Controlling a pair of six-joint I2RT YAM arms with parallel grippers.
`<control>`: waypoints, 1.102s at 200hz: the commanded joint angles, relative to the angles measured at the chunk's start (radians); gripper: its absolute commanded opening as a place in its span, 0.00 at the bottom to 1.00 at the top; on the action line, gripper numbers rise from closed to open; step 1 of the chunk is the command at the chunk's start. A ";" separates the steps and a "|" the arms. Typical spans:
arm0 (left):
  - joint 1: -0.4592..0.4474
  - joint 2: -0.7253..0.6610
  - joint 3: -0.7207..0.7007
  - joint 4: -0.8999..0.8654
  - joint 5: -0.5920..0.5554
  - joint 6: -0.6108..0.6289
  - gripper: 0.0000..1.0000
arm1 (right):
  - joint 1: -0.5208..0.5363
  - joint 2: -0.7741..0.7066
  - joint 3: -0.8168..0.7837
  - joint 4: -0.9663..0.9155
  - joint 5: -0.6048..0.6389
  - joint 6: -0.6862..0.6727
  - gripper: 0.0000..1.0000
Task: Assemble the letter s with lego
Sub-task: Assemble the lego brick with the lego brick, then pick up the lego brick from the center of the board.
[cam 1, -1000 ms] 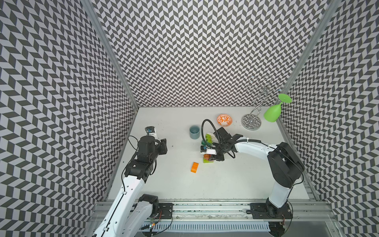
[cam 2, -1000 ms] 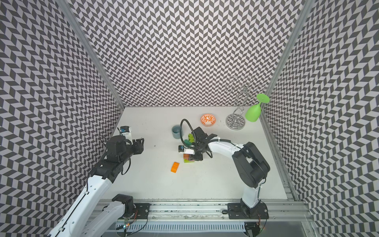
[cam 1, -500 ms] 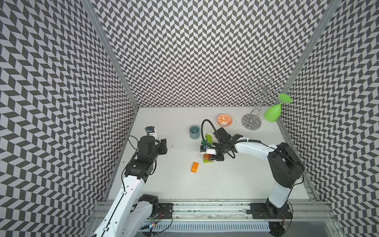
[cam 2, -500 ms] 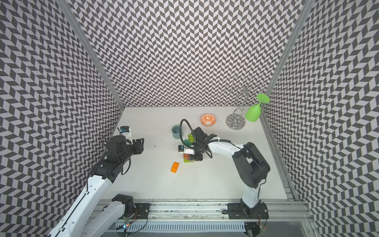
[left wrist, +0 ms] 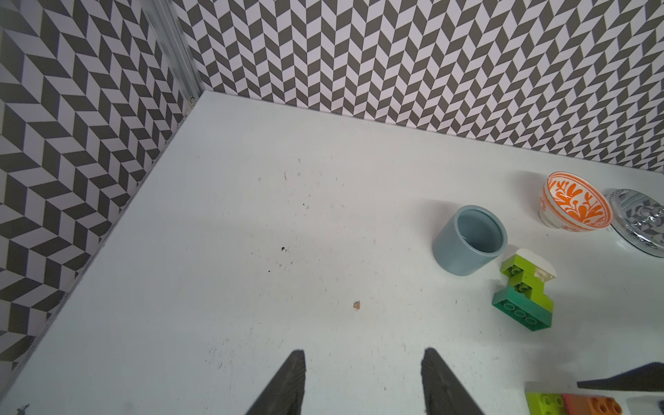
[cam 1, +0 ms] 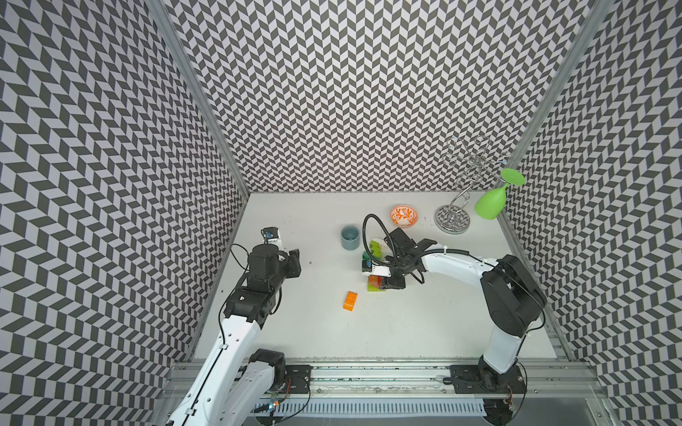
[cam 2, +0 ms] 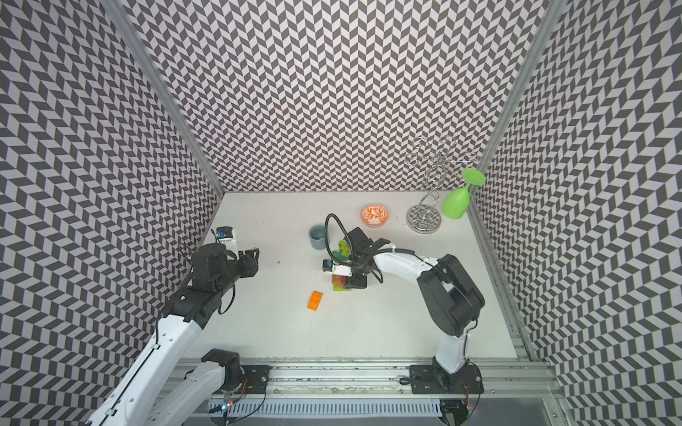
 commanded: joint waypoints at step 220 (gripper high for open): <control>-0.532 0.371 0.067 -0.028 -0.071 0.000 0.56 | -0.171 -0.744 -0.225 0.377 0.519 1.005 1.00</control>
